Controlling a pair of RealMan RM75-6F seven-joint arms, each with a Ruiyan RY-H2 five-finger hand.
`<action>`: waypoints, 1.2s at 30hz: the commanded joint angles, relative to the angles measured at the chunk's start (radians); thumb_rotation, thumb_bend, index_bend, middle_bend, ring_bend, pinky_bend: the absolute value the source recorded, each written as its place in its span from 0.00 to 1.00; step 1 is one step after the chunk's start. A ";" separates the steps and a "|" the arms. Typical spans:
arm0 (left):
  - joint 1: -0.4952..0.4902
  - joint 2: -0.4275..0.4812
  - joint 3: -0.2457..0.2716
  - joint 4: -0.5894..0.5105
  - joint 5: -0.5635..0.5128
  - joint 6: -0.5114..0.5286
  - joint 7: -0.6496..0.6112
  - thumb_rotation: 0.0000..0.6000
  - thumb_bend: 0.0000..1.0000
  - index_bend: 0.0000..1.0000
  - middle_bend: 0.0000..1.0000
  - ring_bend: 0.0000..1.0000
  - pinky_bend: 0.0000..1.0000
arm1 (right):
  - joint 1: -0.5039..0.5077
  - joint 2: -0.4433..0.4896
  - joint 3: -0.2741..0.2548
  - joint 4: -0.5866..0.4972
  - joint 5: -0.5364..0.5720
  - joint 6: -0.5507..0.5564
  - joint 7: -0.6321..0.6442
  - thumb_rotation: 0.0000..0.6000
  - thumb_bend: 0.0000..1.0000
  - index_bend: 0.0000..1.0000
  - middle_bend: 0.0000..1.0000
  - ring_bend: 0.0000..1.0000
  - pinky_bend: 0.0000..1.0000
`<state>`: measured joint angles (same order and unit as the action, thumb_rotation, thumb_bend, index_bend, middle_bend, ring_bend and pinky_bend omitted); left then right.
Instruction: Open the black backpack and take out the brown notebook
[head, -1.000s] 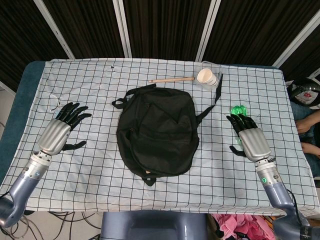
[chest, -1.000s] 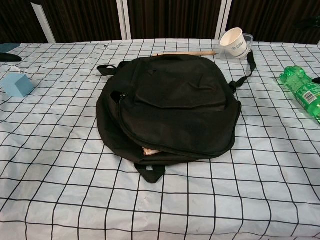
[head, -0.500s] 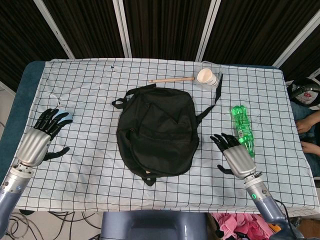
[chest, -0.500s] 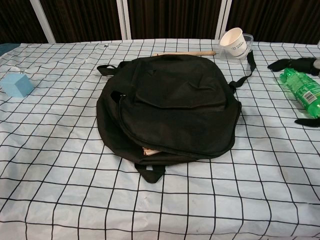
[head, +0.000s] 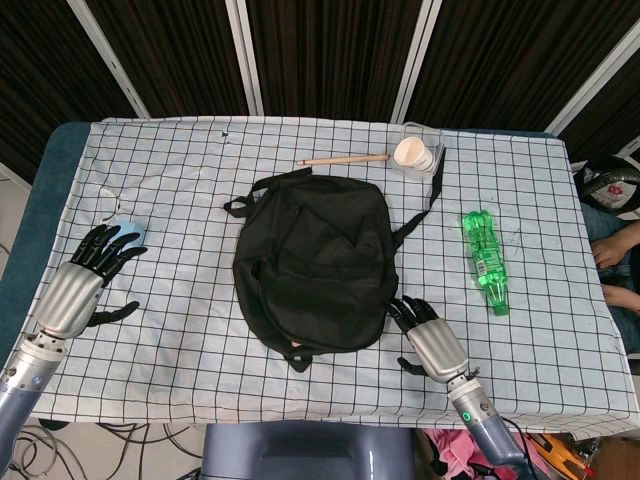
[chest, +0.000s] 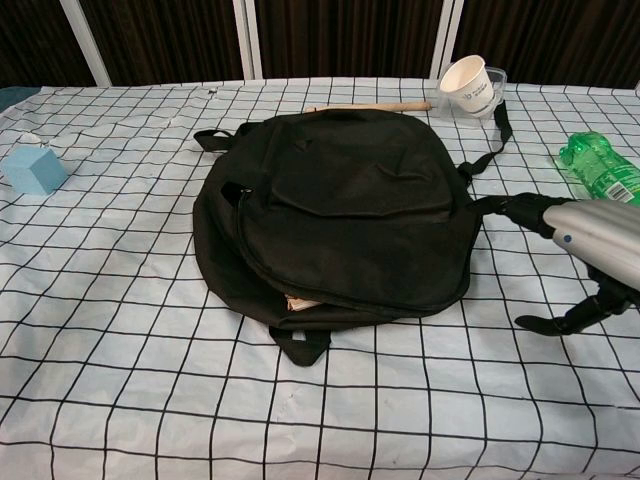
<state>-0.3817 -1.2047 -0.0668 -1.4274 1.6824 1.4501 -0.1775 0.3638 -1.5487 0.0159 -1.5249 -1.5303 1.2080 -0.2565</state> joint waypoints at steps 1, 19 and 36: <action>-0.001 -0.004 -0.002 0.004 -0.006 -0.002 -0.001 1.00 0.15 0.19 0.13 0.00 0.01 | -0.003 -0.033 -0.002 0.012 -0.006 0.011 -0.004 1.00 0.17 0.08 0.07 0.05 0.10; -0.003 -0.010 -0.025 0.023 -0.047 0.007 -0.029 1.00 0.15 0.19 0.13 0.00 0.01 | 0.013 -0.237 0.033 0.206 0.014 0.020 0.053 1.00 0.16 0.08 0.07 0.05 0.10; -0.006 -0.020 -0.027 0.031 -0.063 0.001 -0.015 1.00 0.15 0.19 0.13 0.00 0.01 | 0.028 -0.313 0.060 0.305 -0.003 0.065 0.135 1.00 0.16 0.08 0.08 0.05 0.10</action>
<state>-0.3873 -1.2244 -0.0939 -1.3969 1.6199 1.4512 -0.1929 0.3916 -1.8594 0.0743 -1.2222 -1.5307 1.2697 -0.1242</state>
